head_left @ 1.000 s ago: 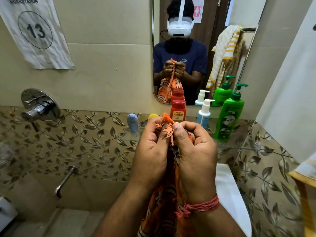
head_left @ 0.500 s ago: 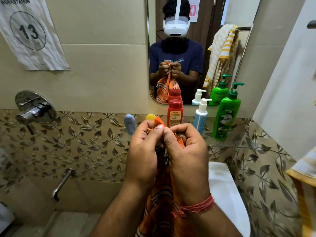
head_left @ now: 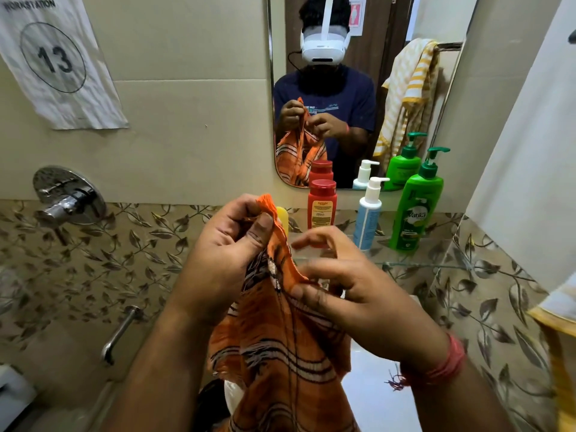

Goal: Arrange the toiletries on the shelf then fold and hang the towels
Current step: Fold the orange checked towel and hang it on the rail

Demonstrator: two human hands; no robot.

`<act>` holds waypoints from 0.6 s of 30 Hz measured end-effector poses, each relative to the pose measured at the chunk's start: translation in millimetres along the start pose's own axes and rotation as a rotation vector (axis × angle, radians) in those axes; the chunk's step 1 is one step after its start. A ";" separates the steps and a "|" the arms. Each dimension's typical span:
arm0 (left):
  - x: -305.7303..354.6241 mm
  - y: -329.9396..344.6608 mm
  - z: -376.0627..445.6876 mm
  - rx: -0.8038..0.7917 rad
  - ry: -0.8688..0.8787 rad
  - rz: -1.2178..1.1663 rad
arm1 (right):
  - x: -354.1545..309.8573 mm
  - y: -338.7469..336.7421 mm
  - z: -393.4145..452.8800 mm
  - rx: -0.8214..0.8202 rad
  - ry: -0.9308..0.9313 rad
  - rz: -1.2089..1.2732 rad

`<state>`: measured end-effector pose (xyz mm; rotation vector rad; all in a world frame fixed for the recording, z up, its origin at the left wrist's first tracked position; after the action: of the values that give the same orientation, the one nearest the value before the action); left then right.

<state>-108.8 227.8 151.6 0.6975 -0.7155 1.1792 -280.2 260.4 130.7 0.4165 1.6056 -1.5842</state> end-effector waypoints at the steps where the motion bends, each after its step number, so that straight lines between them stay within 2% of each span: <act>1: 1.0 0.8 1.0 -0.036 0.008 0.018 | -1.3 1.6 1.5 0.003 -0.015 0.044; 4: 3.2 2.2 2.8 -0.131 0.027 0.064 | -0.7 9.1 4.8 -0.047 -0.039 0.199; 8: 3.7 -1.1 3.1 -0.081 0.039 0.107 | 3.6 9.2 2.9 -0.015 -0.014 0.269; 11: 1.6 -2.3 2.0 -0.002 0.057 0.166 | -0.6 4.3 0.3 0.066 -0.083 0.119; 14: -1.4 0.2 1.2 0.053 0.048 0.210 | -14.6 2.7 -4.6 0.136 -0.200 -0.134; 18: -0.5 5.5 1.1 0.062 0.054 0.261 | -27.5 14.7 -8.8 0.095 -0.251 -0.366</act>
<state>-114.4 227.9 152.5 0.6337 -0.7428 1.4590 -255.6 279.3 139.9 -0.0353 1.4729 -1.9059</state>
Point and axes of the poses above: each hand's wrist, its own z-axis towards the middle knuckle, its own y-axis out of the palm, x = y × z, the point moved 3 cm from there along z, towards the middle knuckle, and after that the axes turned 14 degrees about y, right-handed, at the moved point
